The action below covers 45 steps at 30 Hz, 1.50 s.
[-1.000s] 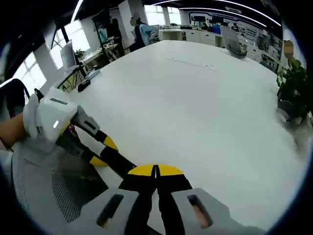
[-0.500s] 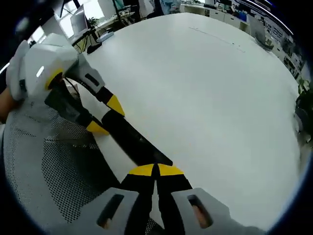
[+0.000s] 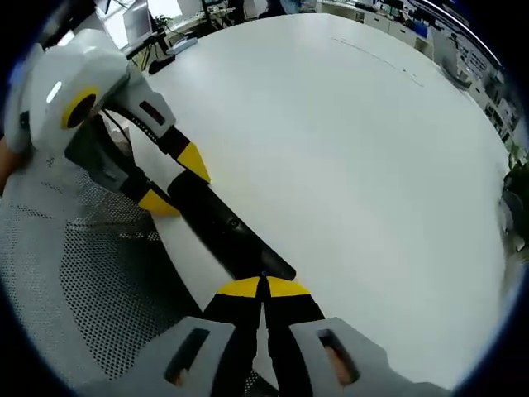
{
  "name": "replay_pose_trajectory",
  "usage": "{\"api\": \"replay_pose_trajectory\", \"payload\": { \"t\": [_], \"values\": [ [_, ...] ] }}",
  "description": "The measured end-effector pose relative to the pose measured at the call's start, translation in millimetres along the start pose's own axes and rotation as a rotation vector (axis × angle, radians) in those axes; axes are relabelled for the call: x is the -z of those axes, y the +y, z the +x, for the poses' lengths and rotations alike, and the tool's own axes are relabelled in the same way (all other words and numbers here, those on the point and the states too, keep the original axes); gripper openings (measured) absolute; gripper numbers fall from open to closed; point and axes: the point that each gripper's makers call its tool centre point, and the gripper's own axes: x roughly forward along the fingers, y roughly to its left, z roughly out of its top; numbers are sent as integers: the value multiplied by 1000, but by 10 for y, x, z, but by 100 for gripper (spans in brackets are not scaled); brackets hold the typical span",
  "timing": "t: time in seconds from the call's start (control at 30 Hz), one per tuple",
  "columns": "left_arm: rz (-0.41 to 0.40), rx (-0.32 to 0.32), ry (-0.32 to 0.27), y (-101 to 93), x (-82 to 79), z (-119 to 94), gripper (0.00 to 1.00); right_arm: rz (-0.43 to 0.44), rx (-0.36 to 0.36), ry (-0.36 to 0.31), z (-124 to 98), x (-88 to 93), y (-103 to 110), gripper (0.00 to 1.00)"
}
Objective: Press the specified remote control buttons in sequence, fully releasing each button before pressing the next.
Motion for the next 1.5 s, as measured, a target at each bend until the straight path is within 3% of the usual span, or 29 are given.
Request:
{"api": "replay_pose_trajectory", "payload": {
  "t": [1.5],
  "values": [
    [-50, -7, 7, 14, 11, 1, 26, 44, -12, -21, 10, 21, 10, 0]
  ]
}}
